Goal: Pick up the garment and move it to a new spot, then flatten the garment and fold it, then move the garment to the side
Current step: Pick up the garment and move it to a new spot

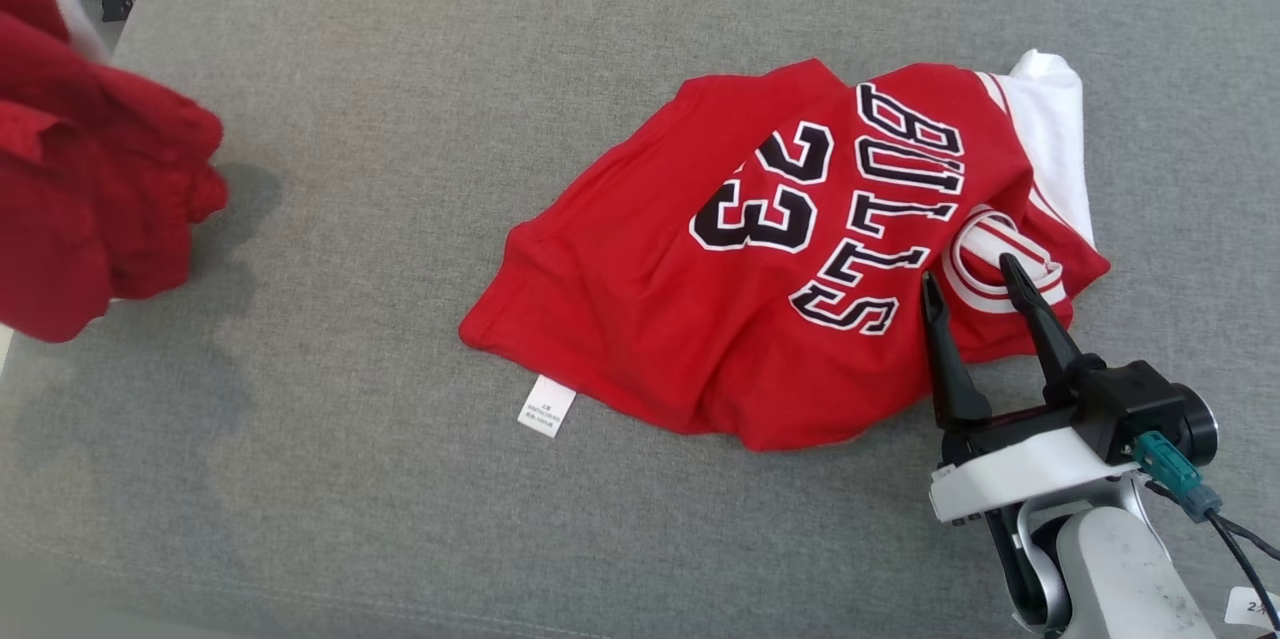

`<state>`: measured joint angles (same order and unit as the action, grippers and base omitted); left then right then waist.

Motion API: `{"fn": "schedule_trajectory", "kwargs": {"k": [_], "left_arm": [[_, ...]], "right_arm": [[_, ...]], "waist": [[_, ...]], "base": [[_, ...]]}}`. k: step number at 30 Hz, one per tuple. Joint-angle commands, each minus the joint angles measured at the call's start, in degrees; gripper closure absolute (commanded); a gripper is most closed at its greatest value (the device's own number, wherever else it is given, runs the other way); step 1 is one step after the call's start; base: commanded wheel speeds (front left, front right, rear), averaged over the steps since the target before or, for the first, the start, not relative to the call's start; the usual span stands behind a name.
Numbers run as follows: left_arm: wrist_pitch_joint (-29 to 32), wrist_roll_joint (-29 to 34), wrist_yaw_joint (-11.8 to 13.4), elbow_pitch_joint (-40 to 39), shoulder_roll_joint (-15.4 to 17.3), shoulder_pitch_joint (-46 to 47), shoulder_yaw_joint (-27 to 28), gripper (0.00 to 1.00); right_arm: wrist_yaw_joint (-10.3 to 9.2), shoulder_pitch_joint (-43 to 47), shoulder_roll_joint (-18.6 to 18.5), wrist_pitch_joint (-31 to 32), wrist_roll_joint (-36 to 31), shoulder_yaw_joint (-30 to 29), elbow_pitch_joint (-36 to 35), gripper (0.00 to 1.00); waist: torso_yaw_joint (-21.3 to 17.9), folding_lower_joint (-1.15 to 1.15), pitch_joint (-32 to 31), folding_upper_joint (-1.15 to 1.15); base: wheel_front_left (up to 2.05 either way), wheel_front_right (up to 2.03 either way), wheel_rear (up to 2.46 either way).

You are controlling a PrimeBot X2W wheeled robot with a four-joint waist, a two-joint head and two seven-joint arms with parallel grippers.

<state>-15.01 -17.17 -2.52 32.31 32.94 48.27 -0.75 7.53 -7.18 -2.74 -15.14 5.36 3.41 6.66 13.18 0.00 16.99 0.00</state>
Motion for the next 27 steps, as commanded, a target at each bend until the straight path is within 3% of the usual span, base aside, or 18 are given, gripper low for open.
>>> {"fn": "schedule_trajectory", "kwargs": {"k": [1,8,14,15,16,17,21,27], "left_arm": [[-0.2,-0.2,-0.2,0.6,-0.6,-0.9,0.9,1.00],[-0.1,-0.4,-1.4,5.5,-3.8,-4.1,3.3,1.00],[0.0,-1.6,-2.4,18.5,-5.2,-4.5,3.4,1.00],[0.0,-1.8,-2.6,20.7,-5.4,-4.1,3.2,0.92],[0.2,-1.9,-2.7,22.4,-5.6,-4.0,3.0,0.11],[0.1,-2.0,-2.8,24.0,-5.7,-3.8,3.0,0.00],[-0.2,-2.6,-2.9,24.9,-6.0,-5.1,4.1,0.00],[-0.1,-1.3,-2.0,13.4,-8.6,-13.6,7.5,0.00]], "right_arm": [[-0.07,-0.8,-0.2,0.0,-0.8,-0.1,0.0,0.00],[-0.08,-1.7,-0.2,0.0,-2.0,-0.2,-0.2,0.00],[-0.07,-2.4,-0.2,0.0,-2.1,-0.3,-0.2,0.00],[-0.07,-2.4,-0.2,0.0,-1.9,-0.3,-0.2,0.00],[-0.07,-2.4,-0.2,0.0,-1.7,-0.2,-0.1,0.00],[-0.07,-2.3,-0.2,0.0,-1.5,-0.1,0.1,0.00],[-0.07,-1.3,-0.2,0.0,-0.2,0.0,0.0,0.00],[-0.07,1.0,-0.2,0.0,1.9,0.0,0.3,0.00]], "waist": [[0.9,0.00,1.8,0.00],[-0.3,0.00,3.8,0.00],[-2.4,0.00,4.6,0.00],[-2.8,0.00,4.5,0.00],[-3.1,0.00,4.4,0.00],[-3.4,0.00,4.1,0.00],[-4.4,0.00,2.3,0.00],[-5.1,0.00,-3.2,0.00]], "base": [[0.00,0.00,0.00],[0.00,0.00,0.00],[0.00,0.00,0.00],[0.00,0.00,0.00],[0.00,0.00,0.00],[0.00,0.00,0.00],[0.00,0.00,0.00],[0.00,0.00,0.00]]}}
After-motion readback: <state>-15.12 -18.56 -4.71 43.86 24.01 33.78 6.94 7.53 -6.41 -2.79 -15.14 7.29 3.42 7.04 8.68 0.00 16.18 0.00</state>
